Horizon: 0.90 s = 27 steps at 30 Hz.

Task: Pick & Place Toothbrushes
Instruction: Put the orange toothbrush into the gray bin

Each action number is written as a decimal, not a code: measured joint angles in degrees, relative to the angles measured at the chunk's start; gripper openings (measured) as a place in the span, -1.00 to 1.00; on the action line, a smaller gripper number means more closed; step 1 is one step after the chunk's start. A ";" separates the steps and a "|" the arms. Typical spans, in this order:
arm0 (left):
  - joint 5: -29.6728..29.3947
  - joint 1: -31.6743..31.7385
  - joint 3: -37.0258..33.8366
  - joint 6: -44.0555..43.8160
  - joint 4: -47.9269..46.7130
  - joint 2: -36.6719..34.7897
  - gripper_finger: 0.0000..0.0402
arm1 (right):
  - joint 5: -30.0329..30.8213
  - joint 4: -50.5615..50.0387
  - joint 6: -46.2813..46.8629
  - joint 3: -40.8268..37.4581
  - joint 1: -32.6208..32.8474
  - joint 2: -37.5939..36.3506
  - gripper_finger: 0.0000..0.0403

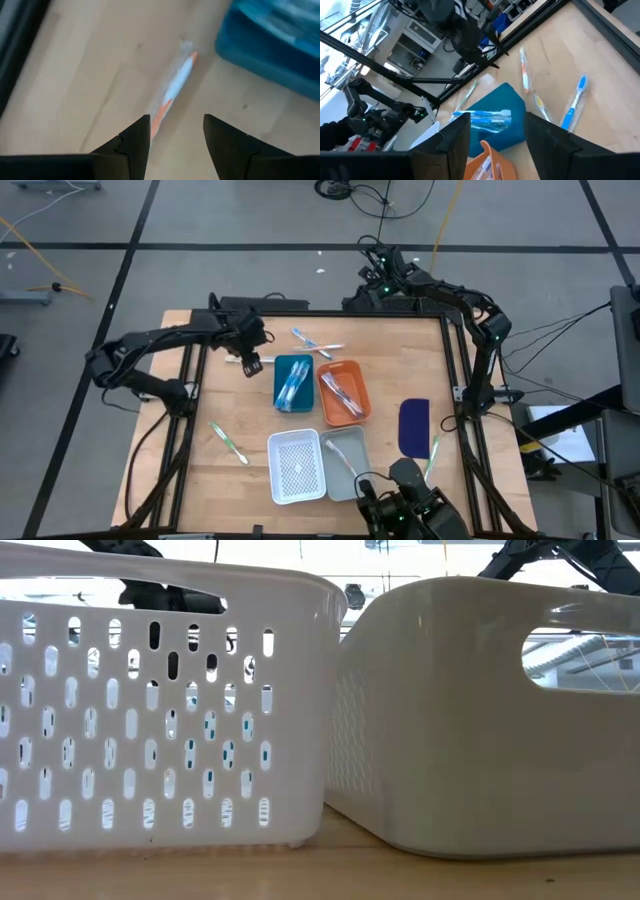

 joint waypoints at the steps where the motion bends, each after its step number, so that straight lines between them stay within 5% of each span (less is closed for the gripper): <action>1: -0.03 0.00 0.00 1.11 0.00 0.89 -0.08 | 0.00 0.12 0.02 0.00 0.00 0.00 -0.14; 27: 0.91 4.34 0.44 16.67 2.04 20.80 -0.09 | -1.27 0.41 1.48 0.00 0.00 0.00 -0.14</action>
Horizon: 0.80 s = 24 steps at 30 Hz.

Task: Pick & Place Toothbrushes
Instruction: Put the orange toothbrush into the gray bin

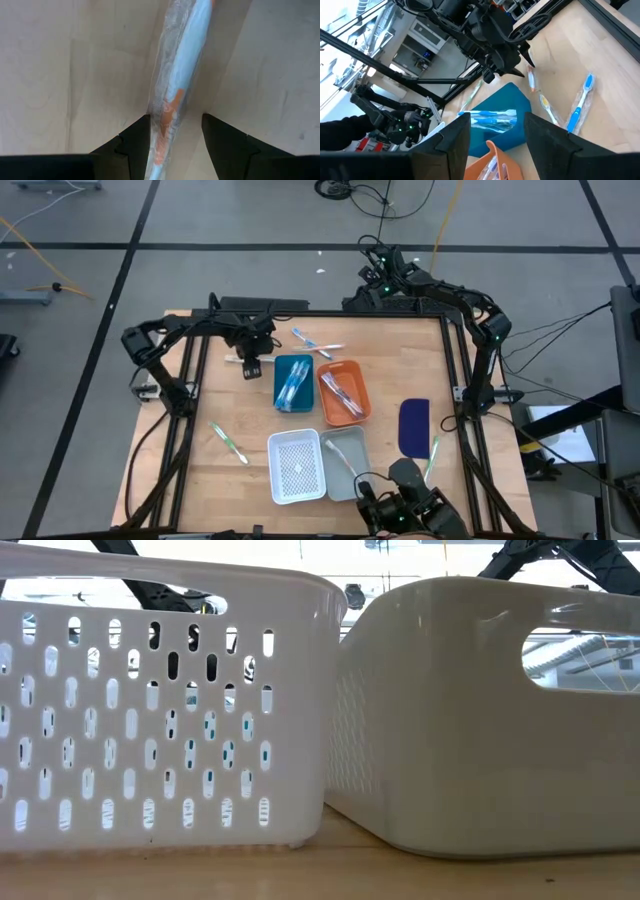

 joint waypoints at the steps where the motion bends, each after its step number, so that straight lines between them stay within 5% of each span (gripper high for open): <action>1: 0.07 0.03 0.02 0.11 -0.14 0.40 -0.10 | 0.00 0.00 0.04 0.00 0.00 0.00 -0.14; 14: 1.87 0.38 -0.15 -0.33 -0.60 0.75 -0.91 | 0.00 0.00 0.66 0.00 0.02 0.00 -0.14; 24: -1.00 0.47 -0.13 -2.98 -3.93 0.66 -0.97 | -0.01 0.00 0.64 0.00 0.02 0.00 -0.14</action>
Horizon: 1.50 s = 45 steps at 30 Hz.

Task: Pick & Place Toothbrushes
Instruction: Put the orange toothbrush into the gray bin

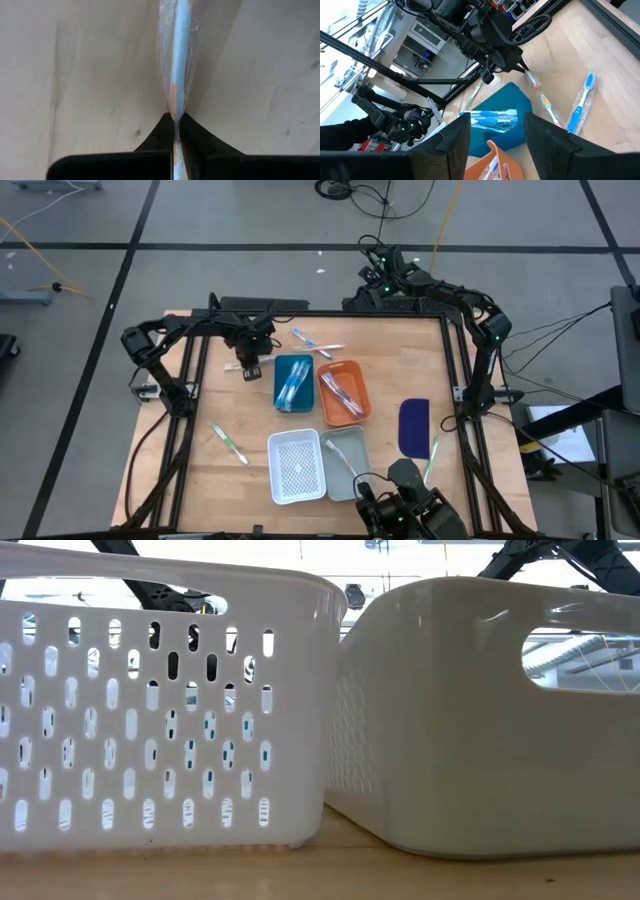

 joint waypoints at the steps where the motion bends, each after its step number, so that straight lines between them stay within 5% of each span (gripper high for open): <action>1: -0.38 0.07 0.00 -0.82 -0.53 -0.08 -0.97 | 0.00 0.00 -0.01 0.00 0.00 0.00 -0.14; 15: -11.82 3.89 0.38 -4.90 -5.62 -5.27 -0.99 | -0.01 0.02 0.14 0.00 0.02 0.02 -0.14; 25: -13.07 5.47 11.31 4.95 -4.20 -5.31 -0.99 | -0.02 0.35 0.85 0.00 0.02 0.02 -0.14; 31: -14.41 5.37 19.78 9.87 -7.40 1.47 -0.99 | -0.01 0.39 0.84 0.00 0.02 0.02 -0.14; 38: -13.64 5.57 34.80 9.22 -22.54 14.15 -1.00 | -0.02 0.39 0.85 0.00 0.02 0.02 -0.14; 45: -7.64 5.78 48.98 12.31 -32.19 21.40 -1.00 | -0.02 0.39 0.85 0.00 0.02 0.02 -0.14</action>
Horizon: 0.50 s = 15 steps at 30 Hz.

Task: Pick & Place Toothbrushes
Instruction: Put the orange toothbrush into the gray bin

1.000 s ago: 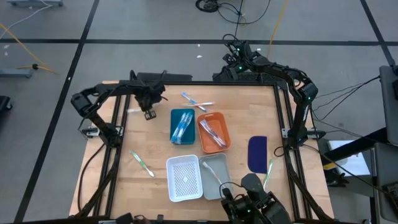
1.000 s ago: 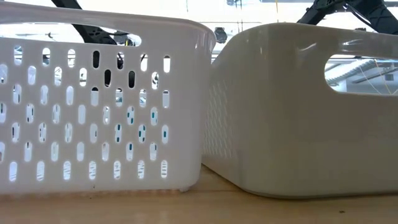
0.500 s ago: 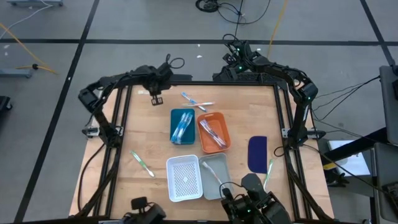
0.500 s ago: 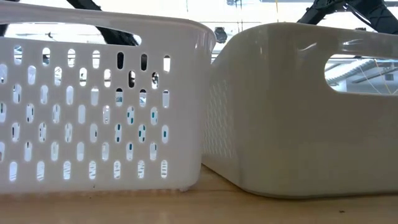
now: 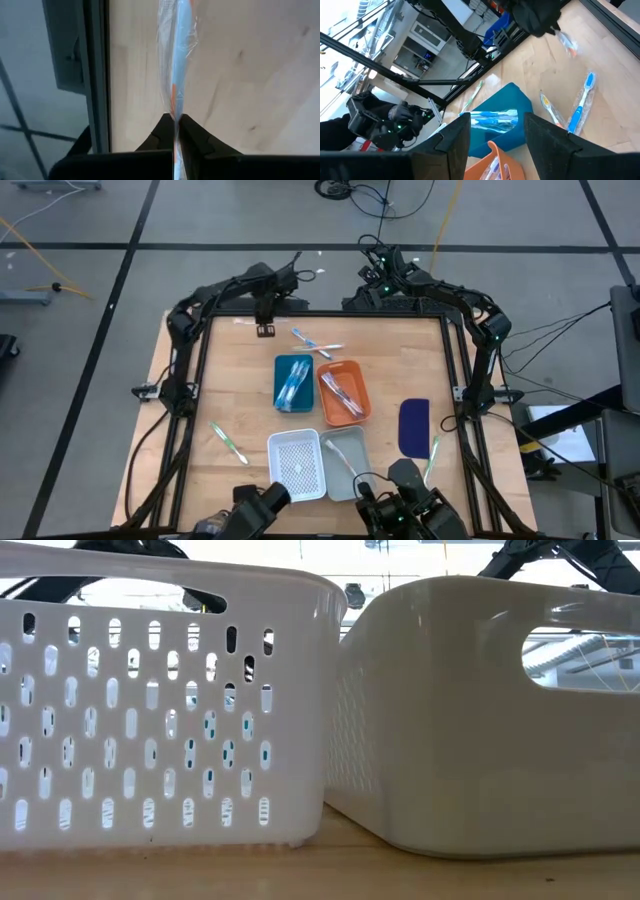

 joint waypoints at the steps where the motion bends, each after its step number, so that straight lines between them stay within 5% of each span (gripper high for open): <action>1: 0.89 -0.05 1.40 0.12 -1.10 1.16 -1.00 | 0.00 0.00 0.00 0.00 0.00 0.00 -0.14; 15: 3.51 -0.52 4.20 -4.71 -5.43 8.48 -1.00 | 0.00 0.00 -0.08 0.00 0.00 0.00 -0.14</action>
